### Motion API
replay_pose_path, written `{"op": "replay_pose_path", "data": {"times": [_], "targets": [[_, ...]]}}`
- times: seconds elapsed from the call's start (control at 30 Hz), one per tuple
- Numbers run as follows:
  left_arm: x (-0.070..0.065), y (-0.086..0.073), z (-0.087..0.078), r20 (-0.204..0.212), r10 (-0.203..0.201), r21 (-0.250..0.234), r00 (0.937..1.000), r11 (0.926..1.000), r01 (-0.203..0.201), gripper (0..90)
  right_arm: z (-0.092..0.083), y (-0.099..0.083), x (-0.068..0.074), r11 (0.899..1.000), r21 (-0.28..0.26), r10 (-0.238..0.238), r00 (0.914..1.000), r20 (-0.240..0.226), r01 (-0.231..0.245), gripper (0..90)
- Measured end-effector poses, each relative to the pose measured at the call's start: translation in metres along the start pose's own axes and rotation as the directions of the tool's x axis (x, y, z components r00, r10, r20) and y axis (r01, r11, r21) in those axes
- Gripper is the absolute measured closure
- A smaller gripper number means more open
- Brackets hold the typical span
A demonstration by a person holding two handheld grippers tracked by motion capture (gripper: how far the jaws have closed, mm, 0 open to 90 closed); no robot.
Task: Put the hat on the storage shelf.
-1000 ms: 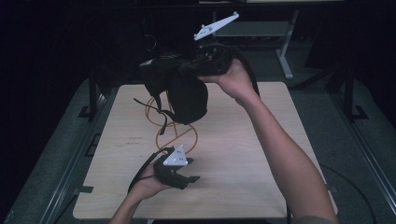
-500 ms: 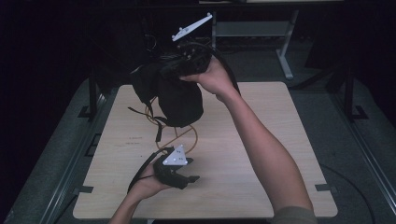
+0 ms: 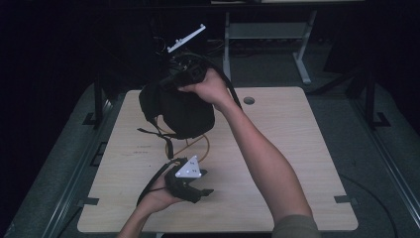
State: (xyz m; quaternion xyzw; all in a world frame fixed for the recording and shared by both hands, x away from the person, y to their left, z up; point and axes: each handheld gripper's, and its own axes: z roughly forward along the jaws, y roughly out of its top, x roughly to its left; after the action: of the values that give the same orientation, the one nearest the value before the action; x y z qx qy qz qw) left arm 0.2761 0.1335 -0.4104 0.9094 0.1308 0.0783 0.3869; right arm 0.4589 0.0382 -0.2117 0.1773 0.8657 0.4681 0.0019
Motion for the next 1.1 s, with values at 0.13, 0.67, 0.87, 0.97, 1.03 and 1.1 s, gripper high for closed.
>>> {"op": "replay_pose_path", "data": {"times": [0.13, 0.67, 0.87, 0.97, 1.03, 1.1], "targets": [[0.000, 0.000, 0.001, 0.002, 0.008, 0.012, 1.0000, 0.9999, -0.008, 36.8, 0.016, 0.001, 0.002, 1.000, 0.018, 0.001, 1.0000, 0.001, -0.001, 87.0], [-0.004, -0.003, 0.000, 0.002, 0.000, 0.007, 1.0000, 1.0000, 0.000, 36.7, 0.022, -0.004, 0.011, 1.000, 0.012, -0.025, 0.9982, 0.055, 0.025, 50.8], [-0.004, -0.004, -0.001, -0.003, -0.012, -0.004, 0.9999, 0.9999, 0.012, 36.3, 0.000, -0.014, 0.009, 0.999, -0.027, -0.018, 0.9966, 0.080, 0.020, 47.0], [-0.003, -0.006, -0.002, -0.012, -0.023, -0.008, 0.9997, 0.9997, 0.023, 36.0, -0.009, -0.019, 0.008, 0.999, -0.018, -0.025, 0.9955, 0.091, 0.027, 45.1], [-0.002, -0.007, -0.002, -0.014, -0.022, -0.007, 0.9997, 0.9997, 0.022, 35.7, -0.014, -0.023, 0.007, 0.999, -0.023, -0.022, 0.9951, 0.096, 0.025, 44.1], [-0.002, -0.008, -0.002, -0.017, -0.027, -0.010, 0.9995, 0.9996, 0.027, 35.4, -0.020, -0.027, 0.005, 0.999, -0.033, -0.010, 0.9953, 0.096, 0.013, 42.8]]}}
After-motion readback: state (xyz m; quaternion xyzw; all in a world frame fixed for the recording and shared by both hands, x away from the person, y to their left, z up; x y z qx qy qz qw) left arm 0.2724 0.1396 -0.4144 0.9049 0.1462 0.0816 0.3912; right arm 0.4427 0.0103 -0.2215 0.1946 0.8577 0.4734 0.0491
